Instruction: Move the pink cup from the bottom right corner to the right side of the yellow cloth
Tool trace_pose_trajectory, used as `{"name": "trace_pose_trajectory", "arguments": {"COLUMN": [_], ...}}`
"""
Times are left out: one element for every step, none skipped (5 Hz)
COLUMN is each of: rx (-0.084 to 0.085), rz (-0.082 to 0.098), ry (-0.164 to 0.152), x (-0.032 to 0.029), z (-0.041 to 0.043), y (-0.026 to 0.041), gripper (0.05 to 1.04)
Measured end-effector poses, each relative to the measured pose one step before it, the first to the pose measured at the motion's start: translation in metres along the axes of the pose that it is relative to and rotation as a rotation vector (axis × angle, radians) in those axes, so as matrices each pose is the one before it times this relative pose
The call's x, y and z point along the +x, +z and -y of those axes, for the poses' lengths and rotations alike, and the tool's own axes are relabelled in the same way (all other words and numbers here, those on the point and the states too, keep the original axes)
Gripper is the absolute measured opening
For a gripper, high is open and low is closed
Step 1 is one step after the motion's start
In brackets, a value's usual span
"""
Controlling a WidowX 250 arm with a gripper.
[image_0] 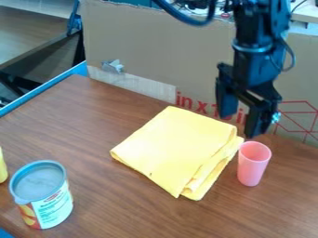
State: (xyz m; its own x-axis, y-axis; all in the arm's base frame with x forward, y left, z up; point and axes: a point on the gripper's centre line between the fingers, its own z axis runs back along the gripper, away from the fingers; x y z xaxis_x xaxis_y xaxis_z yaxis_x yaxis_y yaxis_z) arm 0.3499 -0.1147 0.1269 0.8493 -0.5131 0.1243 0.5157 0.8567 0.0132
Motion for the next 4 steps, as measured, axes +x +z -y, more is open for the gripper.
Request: {"name": "trace_pose_trajectory", "arguments": {"rx": [0.036,0.0025,-0.027,-0.0081], "rz": [-0.1012,-0.057,0.0189,0.0053], "ry": [0.0117,-0.0463,-0.0302,-0.0053], "x": [-0.03717,-0.02515,-0.00515,-0.0013], "z": [0.02027,0.05051,0.03432,0.02291], "y": [0.00696,0.00139,0.00276,-0.00329], "gripper": [1.001,1.001,1.001,1.001]}}
